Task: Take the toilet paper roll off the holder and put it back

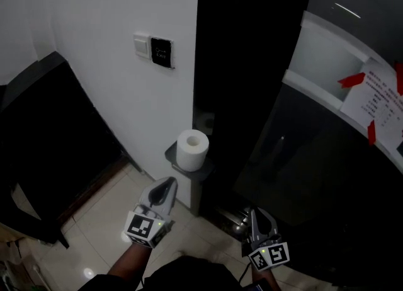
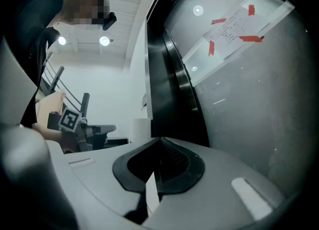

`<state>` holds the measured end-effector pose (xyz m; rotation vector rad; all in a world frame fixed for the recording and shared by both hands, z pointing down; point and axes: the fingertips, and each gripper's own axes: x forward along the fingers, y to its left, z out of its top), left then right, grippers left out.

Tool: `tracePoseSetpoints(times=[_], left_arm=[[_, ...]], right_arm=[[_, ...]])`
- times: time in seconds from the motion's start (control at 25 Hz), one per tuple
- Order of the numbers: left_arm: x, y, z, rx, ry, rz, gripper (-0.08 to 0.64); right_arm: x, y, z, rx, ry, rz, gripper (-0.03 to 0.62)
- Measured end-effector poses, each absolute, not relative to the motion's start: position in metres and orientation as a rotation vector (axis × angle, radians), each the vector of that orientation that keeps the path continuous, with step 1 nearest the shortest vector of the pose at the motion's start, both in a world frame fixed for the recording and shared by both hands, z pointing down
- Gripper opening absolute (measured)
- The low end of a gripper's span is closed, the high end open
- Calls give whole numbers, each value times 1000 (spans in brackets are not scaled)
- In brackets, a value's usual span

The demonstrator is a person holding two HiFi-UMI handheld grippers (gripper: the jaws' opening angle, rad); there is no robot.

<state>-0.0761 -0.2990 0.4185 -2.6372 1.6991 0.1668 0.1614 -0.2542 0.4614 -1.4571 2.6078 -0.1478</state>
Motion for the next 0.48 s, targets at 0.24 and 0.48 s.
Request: tracePoseSetpoints(times=[0.24,0.48], left_arm=[[-74,-343,417,-2591,1720,97,235],[-63,-380,416,-2647,1684,21,465]], right_arm=[[176,-253,459,-1540,2549,-132,14],[185,-244,457,-1594,2506,-114,14]])
